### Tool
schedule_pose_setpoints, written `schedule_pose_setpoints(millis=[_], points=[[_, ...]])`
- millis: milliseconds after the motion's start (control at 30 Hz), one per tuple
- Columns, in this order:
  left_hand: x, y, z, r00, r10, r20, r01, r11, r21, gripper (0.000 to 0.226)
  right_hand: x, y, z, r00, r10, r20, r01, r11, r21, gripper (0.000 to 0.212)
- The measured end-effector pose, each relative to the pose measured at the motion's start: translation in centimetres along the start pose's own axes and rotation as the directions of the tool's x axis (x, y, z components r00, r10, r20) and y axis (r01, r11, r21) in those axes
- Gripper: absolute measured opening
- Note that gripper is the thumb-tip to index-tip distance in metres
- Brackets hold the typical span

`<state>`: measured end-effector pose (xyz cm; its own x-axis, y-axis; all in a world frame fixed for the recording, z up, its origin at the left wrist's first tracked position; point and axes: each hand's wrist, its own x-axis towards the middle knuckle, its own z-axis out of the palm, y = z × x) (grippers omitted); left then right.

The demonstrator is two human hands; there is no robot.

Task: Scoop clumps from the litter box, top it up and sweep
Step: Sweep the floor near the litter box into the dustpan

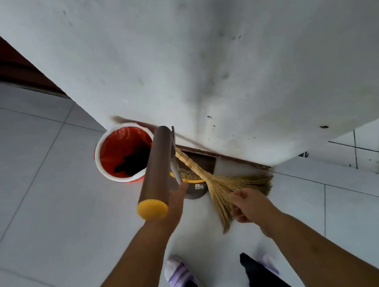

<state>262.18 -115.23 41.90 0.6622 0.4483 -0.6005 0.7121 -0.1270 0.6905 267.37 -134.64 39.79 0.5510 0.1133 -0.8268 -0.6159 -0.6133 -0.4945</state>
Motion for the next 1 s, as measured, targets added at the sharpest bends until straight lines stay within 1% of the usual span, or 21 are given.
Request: schedule_pose_setpoints(millis=[67, 133, 233, 333, 433, 533, 567, 633, 700, 767, 867, 933, 1000], points=[[0.5, 0.5, 1.4, 0.998, 0.036, -0.048, -0.037, 0.999, -0.023, 0.06, 1.8, -0.5, -0.6, 1.0, -0.023, 0.021, 0.024, 0.999, -0.047, 0.017], [1.3, 0.5, 2.7, 0.991, 0.049, -0.124, -0.049, 0.999, 0.0, 0.058, 3.9, -1.2, -1.3, 0.996, -0.056, 0.062, 0.063, 0.99, -0.124, 0.022], [2.7, 0.1, 4.0, 0.966, -0.045, -0.253, 0.026, 0.997, -0.077, 0.042, 6.7, -1.9, -2.4, 0.981, -0.066, 0.185, 0.104, 0.973, -0.206, 0.021], [3.7, 0.4, 5.6, 0.935, -0.102, -0.341, 0.05, 0.986, -0.156, 0.036, 8.8, -2.7, -3.7, 0.961, -0.029, 0.276, 0.089, 0.974, -0.207, 0.014], [4.4, 0.1, 7.1, 0.887, -0.106, -0.45, 0.009, 0.977, -0.212, 0.029, 11.8, -2.8, -4.5, 0.941, -0.027, 0.338, 0.104, 0.972, -0.211, 0.01], [4.7, -0.6, 7.5, 0.829, -0.117, -0.547, -0.085, 0.94, -0.331, 0.01, 15.5, -2.9, -3.6, 0.924, -0.022, 0.382, 0.121, 0.964, -0.236, 0.024], [5.0, -1.2, 7.6, 0.815, -0.104, -0.57, -0.123, 0.93, -0.345, 0.009, 17.1, -2.7, -2.7, 0.922, -0.019, 0.388, 0.12, 0.963, -0.24, 0.027], [5.5, -2.1, 7.6, 0.805, -0.062, -0.59, -0.177, 0.924, -0.339, 0.016, 20.4, -2.3, -0.4, 0.929, -0.04, 0.369, 0.142, 0.957, -0.253, 0.033], [6.0, -2.8, 7.6, 0.793, -0.019, -0.609, -0.253, 0.899, -0.358, 0.012, 23.7, -1.7, 1.9, 0.941, -0.074, 0.329, 0.175, 0.942, -0.287, 0.058], [6.7, -3.8, 7.6, 0.77, 0.019, -0.638, -0.321, 0.876, -0.361, 0.013, 27.0, -1.0, 4.5, 0.951, -0.103, 0.292, 0.193, 0.935, -0.297, 0.072], [7.5, -4.7, 7.4, 0.732, 0.091, -0.675, -0.382, 0.875, -0.296, 0.019, 31.6, -0.5, 7.7, 0.963, -0.144, 0.227, 0.205, 0.939, -0.277, 0.094], [7.9, -4.8, 7.4, 0.717, 0.129, -0.685, -0.407, 0.875, -0.262, 0.02, 34.0, -0.7, 9.2, 0.964, -0.17, 0.203, 0.218, 0.945, -0.243, 0.099], [8.6, -5.1, 7.1, 0.693, 0.182, -0.698, -0.45, 0.865, -0.222, 0.015, 35.6, -1.3, 10.5, 0.961, -0.184, 0.208, 0.219, 0.962, -0.161, 0.093]])
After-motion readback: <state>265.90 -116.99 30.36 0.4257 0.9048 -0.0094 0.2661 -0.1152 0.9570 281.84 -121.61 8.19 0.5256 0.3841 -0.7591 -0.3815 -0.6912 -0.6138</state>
